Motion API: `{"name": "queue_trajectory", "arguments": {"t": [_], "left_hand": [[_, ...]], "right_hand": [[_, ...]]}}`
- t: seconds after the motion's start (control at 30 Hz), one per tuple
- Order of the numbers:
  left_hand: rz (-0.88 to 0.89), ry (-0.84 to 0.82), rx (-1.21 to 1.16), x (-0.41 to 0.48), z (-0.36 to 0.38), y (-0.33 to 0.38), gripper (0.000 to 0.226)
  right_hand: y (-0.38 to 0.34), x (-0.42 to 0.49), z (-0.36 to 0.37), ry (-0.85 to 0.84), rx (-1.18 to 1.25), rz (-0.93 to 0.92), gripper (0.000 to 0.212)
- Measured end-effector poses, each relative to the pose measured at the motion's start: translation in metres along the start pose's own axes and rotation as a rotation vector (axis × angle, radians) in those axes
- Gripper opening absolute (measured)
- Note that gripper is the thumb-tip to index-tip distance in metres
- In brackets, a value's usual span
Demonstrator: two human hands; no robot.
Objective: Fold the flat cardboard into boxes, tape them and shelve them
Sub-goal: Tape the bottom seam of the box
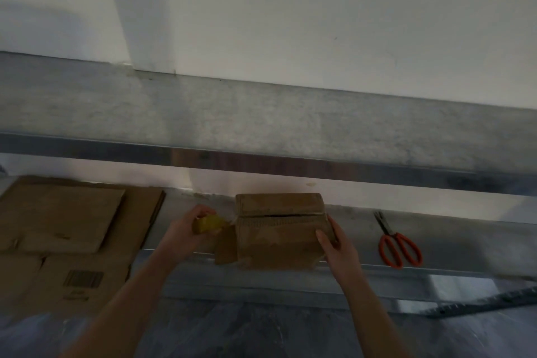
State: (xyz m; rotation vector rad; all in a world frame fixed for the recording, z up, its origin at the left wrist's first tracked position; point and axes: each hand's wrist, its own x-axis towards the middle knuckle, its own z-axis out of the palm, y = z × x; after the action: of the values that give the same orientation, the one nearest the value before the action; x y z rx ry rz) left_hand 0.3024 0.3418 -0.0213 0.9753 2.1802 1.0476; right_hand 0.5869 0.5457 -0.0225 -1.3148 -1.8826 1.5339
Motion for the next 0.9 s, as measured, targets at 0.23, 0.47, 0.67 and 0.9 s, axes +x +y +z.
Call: {"name": "queue_trajectory", "arguments": {"t": [0.23,0.47,0.67,0.9], "left_hand": [[0.015,0.012,0.086,-0.005,-0.008,0.009,0.038],[0.005,0.055,0.118,-0.008,0.0,0.014,0.028],[-0.02,0.073,0.133,-0.011,0.001,0.015,0.027],[-0.054,0.13,0.194,-0.016,0.007,0.028,0.026]], "right_hand": [[0.001,-0.004,-0.002,-0.023,-0.092,-0.034,0.064],[0.015,-0.01,-0.029,-0.079,-0.321,-0.137,0.082],[0.061,0.001,-0.087,0.106,-0.84,-0.209,0.062],[0.092,0.028,-0.138,0.168,-1.097,-0.142,0.06]]}}
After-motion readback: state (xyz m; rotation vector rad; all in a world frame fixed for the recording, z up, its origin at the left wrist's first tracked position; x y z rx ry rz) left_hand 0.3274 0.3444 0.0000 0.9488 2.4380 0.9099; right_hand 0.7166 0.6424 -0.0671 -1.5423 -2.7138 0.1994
